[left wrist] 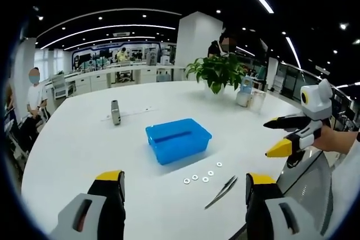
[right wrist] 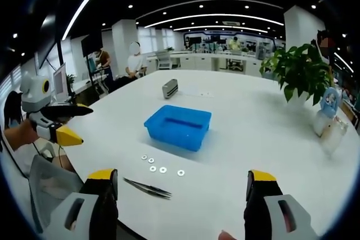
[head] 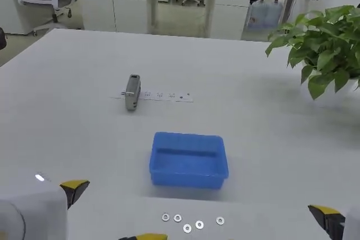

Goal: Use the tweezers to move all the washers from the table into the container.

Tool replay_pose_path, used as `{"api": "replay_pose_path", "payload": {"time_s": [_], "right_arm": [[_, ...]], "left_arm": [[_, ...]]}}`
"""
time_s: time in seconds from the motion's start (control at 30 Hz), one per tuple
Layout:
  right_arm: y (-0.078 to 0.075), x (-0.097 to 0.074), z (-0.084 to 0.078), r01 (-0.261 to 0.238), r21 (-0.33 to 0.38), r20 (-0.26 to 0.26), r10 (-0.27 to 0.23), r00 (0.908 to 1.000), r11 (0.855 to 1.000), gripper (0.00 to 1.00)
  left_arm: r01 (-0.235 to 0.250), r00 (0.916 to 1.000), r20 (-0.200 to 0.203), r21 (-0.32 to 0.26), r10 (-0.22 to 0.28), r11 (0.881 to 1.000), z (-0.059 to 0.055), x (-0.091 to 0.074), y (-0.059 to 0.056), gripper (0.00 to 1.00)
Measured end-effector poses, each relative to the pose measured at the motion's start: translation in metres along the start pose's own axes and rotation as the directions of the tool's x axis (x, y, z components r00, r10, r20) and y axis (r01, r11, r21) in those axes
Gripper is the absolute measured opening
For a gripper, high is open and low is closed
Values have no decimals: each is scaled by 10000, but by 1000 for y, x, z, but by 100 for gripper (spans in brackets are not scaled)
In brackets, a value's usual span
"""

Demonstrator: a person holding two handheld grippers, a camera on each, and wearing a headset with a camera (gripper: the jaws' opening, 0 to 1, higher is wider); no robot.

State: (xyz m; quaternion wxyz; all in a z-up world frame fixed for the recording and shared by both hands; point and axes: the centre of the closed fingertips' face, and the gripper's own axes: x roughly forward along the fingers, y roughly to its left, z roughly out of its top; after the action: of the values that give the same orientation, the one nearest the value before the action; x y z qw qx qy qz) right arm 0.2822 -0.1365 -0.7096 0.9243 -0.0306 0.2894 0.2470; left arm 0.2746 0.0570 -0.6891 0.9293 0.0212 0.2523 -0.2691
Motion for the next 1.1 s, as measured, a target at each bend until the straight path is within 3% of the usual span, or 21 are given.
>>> {"api": "replay_pose_path", "payload": {"time_s": [0.1,0.27,0.37,0.47,0.63,0.7,0.73,0.8,0.83,0.9,0.93,0.97,1.0,1.03,1.1], "right_arm": [[-1,1,0,4,14,-2,-4,10000,10000,94],[-1,3,-5,-50,74,-145,51,9999,10000,93],[0,2,-9,-74,102,-298,77,9995,9999,92],[0,1,-11,-61,180,-327,67,9994,9998,91],[-2,0,-16,10,136,-528,-3,9986,9999,88],[-3,-1,-16,22,211,-519,-11,9987,9998,88],[-3,-1,-16,37,247,-510,-24,9987,9997,88],[-4,-1,-16,72,263,-526,-58,9986,9996,87],[-4,-1,-16,83,273,-533,-68,9986,9996,87],[-3,-1,-17,62,303,-549,-45,9985,9995,87],[-3,-1,-18,55,316,-577,-37,9983,9995,87],[-2,0,-19,39,313,-607,-20,9982,9995,87],[-2,0,-19,25,306,-628,-5,9980,9995,86],[-2,0,-20,20,295,-666,-1,9978,9996,86],[-2,1,-20,21,285,-678,-2,9977,9996,86]], "left_arm": [[253,9996,-144,87,-251,9996,-1,5,-3,88],[516,9977,-477,783,-480,9956,-6,14,-6,84],[1326,9859,-1178,1137,-1191,9846,-18,21,-14,78],[1705,9765,-1596,1592,-1450,9724,-27,29,-17,71],[2553,9468,-2552,2259,-1958,9401,-48,45,-26,54],[3039,9279,-2934,2373,-2302,9227,-56,49,-32,47],[3040,9261,-3027,2460,-2250,9204,-59,53,-32,44],[3474,9036,-3535,2748,-2418,8965,-69,56,-36,38],[3479,9033,-3567,2840,-2384,8935,-71,59,-36,35],[3967,8740,-4089,2878,-2627,8717,-83,62,-40,27],[3941,8753,-4094,2956,-2574,8702,-85,65,-39,25],[4203,8626,-4303,3168,-2661,8503,-90,66,-41,23],[4234,8595,-4378,3208,-2637,8472,-93,68,-41,22],[4375,8564,-4383,3353,-2729,8344,-96,70,-43,20],[4493,8521,-4435,3478,-2778,8229,-100,73,-44,13]]}}
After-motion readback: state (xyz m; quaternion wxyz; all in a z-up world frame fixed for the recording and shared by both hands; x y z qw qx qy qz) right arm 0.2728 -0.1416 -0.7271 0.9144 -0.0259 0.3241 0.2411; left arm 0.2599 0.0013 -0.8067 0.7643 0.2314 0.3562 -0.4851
